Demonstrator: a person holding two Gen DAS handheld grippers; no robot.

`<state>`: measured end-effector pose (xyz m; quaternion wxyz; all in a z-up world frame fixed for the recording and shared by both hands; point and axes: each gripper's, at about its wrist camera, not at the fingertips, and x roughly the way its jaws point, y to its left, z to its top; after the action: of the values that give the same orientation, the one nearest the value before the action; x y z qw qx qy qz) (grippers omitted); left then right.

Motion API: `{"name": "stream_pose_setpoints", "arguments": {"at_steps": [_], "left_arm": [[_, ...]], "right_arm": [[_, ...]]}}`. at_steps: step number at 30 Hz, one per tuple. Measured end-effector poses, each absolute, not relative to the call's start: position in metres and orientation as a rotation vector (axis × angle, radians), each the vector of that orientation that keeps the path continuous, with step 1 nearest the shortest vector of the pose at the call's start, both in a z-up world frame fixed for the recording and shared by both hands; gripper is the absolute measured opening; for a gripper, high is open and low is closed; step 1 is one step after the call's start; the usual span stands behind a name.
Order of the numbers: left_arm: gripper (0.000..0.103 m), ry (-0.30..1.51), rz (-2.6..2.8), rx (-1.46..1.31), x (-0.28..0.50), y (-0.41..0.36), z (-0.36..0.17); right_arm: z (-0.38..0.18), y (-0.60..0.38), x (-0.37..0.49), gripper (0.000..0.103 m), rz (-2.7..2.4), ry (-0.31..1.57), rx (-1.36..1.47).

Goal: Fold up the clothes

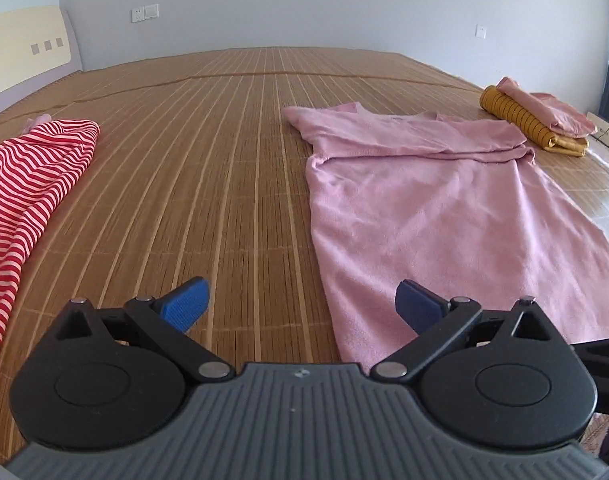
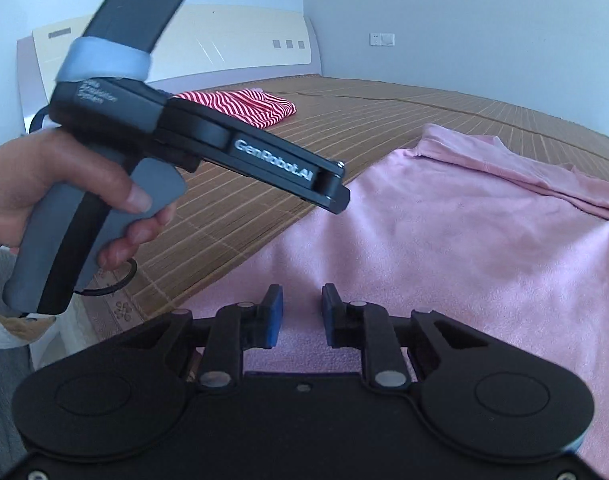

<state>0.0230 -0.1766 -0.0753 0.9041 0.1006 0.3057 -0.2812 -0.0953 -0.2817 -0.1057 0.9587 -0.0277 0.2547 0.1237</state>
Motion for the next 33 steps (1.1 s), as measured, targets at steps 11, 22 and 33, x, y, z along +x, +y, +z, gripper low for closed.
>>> {"name": "stream_pose_setpoints", "arguments": {"at_steps": [11,22,33], "left_arm": [[0.102,0.608,-0.577,0.198,0.004,-0.161,-0.078],[0.102,0.571,-0.62,0.342,-0.047,-0.164,-0.096],[0.102,0.558,-0.605,0.287,-0.058,-0.147,-0.08]], "right_arm": [[-0.088,-0.338,-0.171,0.02,0.128,0.468,0.033],[-0.099,-0.429,-0.22,0.025,-0.237,0.657,0.091],[-0.095,-0.435,-0.23,0.035,-0.324,0.631,0.052]]}}
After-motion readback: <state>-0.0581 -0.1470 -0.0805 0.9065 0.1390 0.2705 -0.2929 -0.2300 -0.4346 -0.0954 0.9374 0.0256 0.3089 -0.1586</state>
